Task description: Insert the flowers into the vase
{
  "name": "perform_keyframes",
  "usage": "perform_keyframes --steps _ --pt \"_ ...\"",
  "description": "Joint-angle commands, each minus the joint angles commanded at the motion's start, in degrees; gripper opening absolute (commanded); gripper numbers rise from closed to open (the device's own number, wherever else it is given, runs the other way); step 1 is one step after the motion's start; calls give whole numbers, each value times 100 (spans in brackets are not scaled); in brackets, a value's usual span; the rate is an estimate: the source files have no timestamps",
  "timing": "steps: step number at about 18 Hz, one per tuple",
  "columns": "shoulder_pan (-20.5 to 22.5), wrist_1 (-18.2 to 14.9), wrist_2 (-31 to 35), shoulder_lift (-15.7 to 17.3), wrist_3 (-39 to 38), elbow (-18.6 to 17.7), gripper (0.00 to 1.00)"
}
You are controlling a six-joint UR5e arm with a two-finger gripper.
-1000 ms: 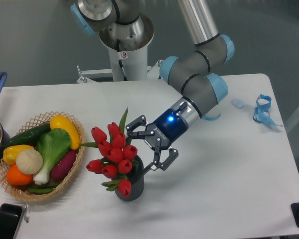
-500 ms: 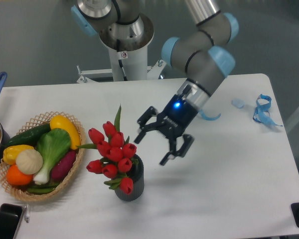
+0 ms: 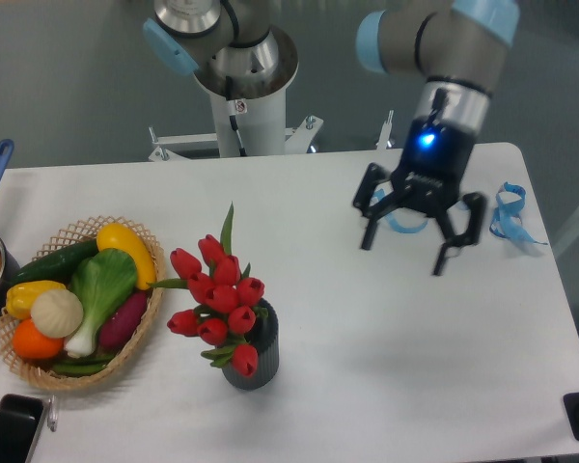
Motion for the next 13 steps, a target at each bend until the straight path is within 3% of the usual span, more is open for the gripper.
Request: perform_keyframes --steps 6,8,13 --pt "-61 -764 985 97 149 378 100" --pt "-158 -1159 1372 167 596 457 100" --pt "-115 -2670 2058 492 2449 501 100"
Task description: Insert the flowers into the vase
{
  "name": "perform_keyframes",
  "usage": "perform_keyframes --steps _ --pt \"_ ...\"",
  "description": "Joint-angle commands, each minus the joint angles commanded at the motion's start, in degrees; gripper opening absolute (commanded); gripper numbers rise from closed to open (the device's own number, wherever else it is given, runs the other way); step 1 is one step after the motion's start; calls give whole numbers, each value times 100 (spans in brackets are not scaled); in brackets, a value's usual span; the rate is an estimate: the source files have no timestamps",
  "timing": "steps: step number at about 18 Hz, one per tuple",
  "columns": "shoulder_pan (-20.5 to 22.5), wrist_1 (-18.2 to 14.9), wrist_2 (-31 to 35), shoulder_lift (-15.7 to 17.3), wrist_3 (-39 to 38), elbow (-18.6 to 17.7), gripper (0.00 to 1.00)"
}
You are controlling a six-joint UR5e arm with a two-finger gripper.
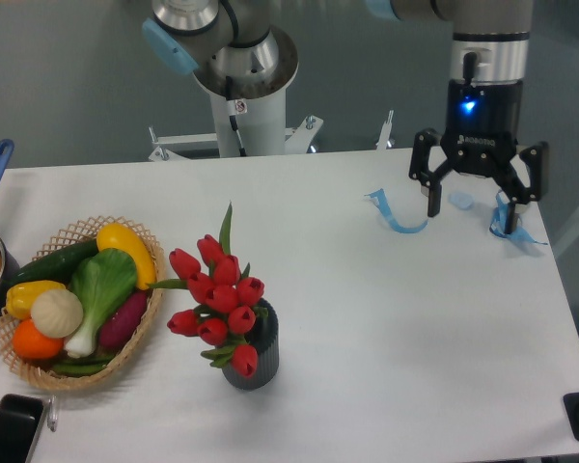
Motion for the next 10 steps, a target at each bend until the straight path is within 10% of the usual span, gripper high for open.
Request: perform_keyframes --steps 10 --pt "-44 -117 186 36 205 18 100"
